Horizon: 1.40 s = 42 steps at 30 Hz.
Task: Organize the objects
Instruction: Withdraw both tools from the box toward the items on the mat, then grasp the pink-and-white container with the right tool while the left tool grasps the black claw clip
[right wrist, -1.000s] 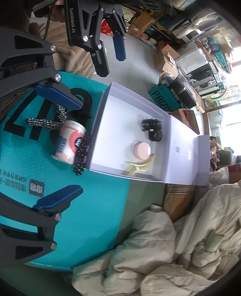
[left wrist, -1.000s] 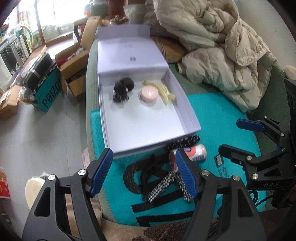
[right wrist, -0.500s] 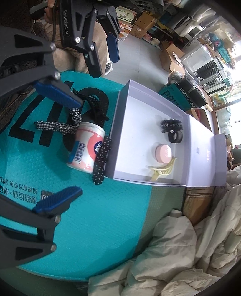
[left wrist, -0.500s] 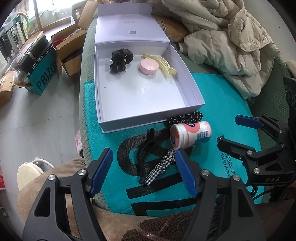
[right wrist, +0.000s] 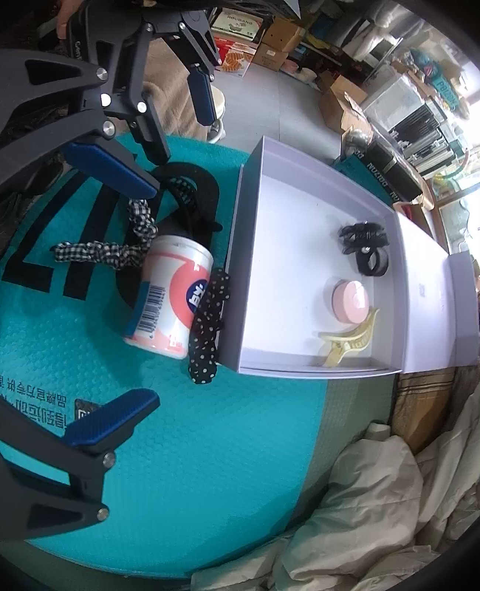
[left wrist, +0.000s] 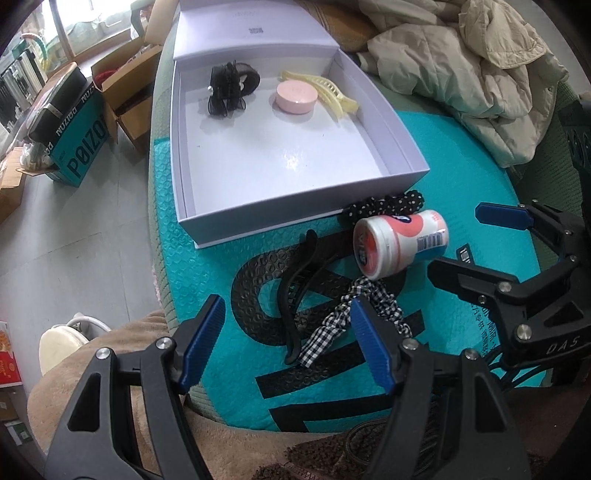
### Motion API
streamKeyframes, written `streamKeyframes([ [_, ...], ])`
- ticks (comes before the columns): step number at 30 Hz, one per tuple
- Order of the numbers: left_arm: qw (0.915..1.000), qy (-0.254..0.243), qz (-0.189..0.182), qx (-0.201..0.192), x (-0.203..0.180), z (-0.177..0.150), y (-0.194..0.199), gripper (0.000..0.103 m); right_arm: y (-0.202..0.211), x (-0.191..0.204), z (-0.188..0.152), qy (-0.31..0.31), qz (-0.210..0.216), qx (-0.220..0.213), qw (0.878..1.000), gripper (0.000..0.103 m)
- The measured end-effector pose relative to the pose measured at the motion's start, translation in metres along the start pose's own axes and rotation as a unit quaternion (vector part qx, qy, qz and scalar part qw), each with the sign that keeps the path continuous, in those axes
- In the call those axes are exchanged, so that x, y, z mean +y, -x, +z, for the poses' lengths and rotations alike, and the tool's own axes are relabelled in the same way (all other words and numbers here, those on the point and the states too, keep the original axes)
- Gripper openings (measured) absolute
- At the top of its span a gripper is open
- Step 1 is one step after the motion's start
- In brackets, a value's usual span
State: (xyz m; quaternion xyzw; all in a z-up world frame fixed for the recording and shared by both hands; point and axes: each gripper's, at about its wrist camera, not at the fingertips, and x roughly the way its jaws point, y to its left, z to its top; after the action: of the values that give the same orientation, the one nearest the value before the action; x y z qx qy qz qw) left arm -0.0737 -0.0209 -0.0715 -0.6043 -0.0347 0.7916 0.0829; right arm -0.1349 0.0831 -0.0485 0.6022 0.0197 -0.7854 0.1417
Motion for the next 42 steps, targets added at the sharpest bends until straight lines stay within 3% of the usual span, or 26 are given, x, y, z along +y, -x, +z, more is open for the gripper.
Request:
streamKeyframes([
  [8, 0.9999, -0.004, -0.003, 0.015, -0.005, 0.003, -0.016, 0.069, -0.022, -0.003, 0.006, -0.008, -0.004, 0.018, 1.000, 0.103],
  [28, 0.9981, -0.034, 0.043, 0.030, -0.018, 0.007, -0.054, 0.068, -0.064, -0.011, 0.014, -0.018, 0.016, 0.066, 0.998, 0.103],
  [30, 0.9976, -0.038, 0.047, 0.033, -0.020, 0.007, -0.057, 0.067, -0.064, -0.013, 0.013, -0.020, 0.016, 0.070, 0.997, 0.103],
  [33, 0.9975, -0.034, 0.051, 0.035, -0.018, 0.007, -0.060, 0.065, -0.065, -0.018, 0.011, -0.026, 0.031, 0.079, 0.996, 0.093],
  [42, 0.9985, -0.013, 0.043, 0.032, -0.008, 0.004, -0.062, 0.052, -0.058, -0.029, -0.002, -0.012, 0.030, 0.089, 0.995, 0.092],
])
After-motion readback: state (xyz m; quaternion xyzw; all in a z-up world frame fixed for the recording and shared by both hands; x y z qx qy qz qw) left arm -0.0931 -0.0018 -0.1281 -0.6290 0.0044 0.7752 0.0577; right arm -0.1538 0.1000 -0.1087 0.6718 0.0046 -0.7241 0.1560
